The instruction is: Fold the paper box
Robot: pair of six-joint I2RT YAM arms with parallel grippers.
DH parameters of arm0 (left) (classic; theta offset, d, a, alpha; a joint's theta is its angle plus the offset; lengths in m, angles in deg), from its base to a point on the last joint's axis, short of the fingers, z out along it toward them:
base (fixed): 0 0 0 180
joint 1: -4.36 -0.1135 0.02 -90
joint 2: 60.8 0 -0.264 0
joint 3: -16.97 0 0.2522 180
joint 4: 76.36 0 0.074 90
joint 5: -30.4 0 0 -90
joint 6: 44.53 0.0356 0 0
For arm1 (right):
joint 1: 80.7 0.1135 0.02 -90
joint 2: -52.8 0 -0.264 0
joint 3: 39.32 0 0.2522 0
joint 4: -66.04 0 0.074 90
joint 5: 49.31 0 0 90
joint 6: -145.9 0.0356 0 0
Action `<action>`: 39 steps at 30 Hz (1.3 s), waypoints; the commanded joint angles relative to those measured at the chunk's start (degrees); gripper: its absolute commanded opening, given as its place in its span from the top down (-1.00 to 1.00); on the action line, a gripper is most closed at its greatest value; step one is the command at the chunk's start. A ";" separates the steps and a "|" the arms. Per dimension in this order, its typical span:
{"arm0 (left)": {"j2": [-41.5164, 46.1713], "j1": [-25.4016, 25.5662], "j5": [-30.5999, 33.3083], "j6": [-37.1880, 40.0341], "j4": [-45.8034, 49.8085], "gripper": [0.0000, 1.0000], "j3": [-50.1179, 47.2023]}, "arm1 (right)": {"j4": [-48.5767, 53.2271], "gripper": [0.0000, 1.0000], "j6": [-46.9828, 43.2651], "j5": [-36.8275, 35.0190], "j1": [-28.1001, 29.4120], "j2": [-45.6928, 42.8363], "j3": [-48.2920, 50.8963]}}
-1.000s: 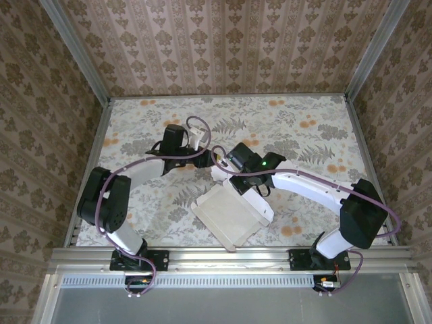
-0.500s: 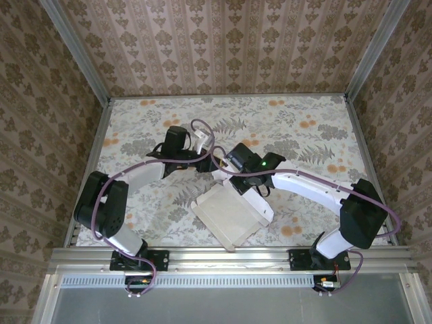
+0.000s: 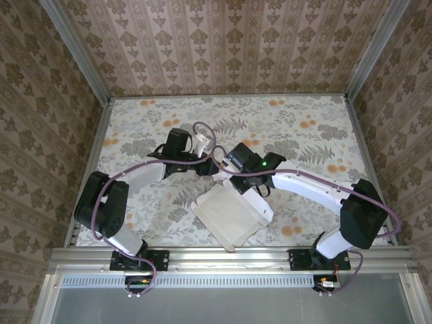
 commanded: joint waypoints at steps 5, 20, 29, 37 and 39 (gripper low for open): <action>1.25 1.41 0.51 2.37 1.93 0.45 -0.28 | -1.80 0.59 2.31 2.42 0.26 -2.70 1.28; 3.24 3.59 2.89 5.28 3.00 0.79 -1.44 | -10.03 0.31 8.46 11.06 -4.88 -10.77 4.93; 5.50 6.31 7.17 6.41 2.33 0.99 -2.42 | -15.49 0.31 11.61 18.84 -8.98 -10.90 7.39; 9.19 9.24 14.79 7.98 2.40 1.00 -4.22 | -20.48 0.27 15.59 25.44 -14.42 -11.99 9.87; 9.86 9.80 16.17 8.25 2.42 1.00 -4.67 | -20.99 0.27 15.94 26.79 -15.69 -11.83 9.92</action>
